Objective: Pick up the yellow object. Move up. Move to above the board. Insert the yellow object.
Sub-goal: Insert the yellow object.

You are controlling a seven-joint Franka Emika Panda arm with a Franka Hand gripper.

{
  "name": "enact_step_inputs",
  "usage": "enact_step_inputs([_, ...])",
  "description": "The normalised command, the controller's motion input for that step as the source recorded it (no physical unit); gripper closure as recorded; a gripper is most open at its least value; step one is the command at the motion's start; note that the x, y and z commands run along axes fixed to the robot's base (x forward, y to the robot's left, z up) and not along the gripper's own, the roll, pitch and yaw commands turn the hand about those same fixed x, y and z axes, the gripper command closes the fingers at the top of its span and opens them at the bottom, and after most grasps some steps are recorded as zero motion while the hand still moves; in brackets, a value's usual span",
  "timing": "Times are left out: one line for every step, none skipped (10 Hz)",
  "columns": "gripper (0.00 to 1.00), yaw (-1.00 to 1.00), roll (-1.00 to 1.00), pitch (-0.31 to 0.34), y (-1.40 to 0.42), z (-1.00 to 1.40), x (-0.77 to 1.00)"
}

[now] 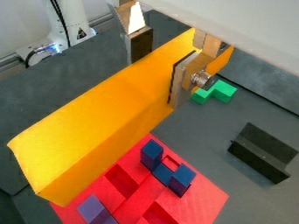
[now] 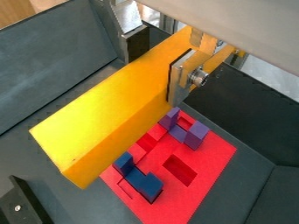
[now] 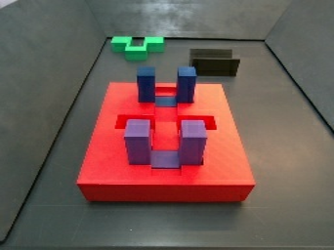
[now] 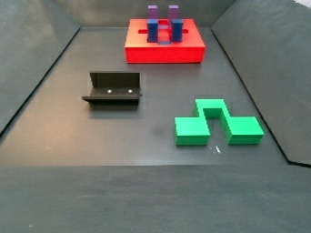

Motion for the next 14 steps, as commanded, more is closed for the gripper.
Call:
enact_step_inputs([1.0,0.0,0.06,0.0,-0.13,-0.01,0.08])
enact_step_inputs([1.0,-0.03,0.06,-0.026,-0.24,-0.27,0.27])
enact_step_inputs([1.0,-0.03,0.11,-0.036,-0.21,-0.64,0.72])
enact_step_inputs([1.0,0.0,0.09,-0.053,-0.05,-0.81,0.69])
enact_step_inputs([1.0,0.0,0.13,-0.031,0.0,-0.97,0.36])
enact_step_inputs([1.0,0.0,0.17,0.0,-0.06,-1.0,0.25])
enact_step_inputs([1.0,0.01,0.3,0.0,-0.11,-0.77,0.0])
enact_step_inputs([1.0,0.01,0.34,0.0,-0.23,-0.71,0.0])
enact_step_inputs([1.0,0.02,0.33,0.0,-0.25,-0.74,0.0])
enact_step_inputs([1.0,0.03,0.32,0.0,-0.27,-0.76,0.0])
enact_step_inputs([1.0,0.06,0.26,-0.016,-0.27,-0.83,0.0])
enact_step_inputs([1.0,0.07,0.06,-0.007,-0.03,-0.6,0.13])
enact_step_inputs([1.0,0.07,0.09,0.036,0.01,-0.1,0.02])
enact_step_inputs([1.0,0.05,0.04,0.026,0.01,-0.07,0.03])
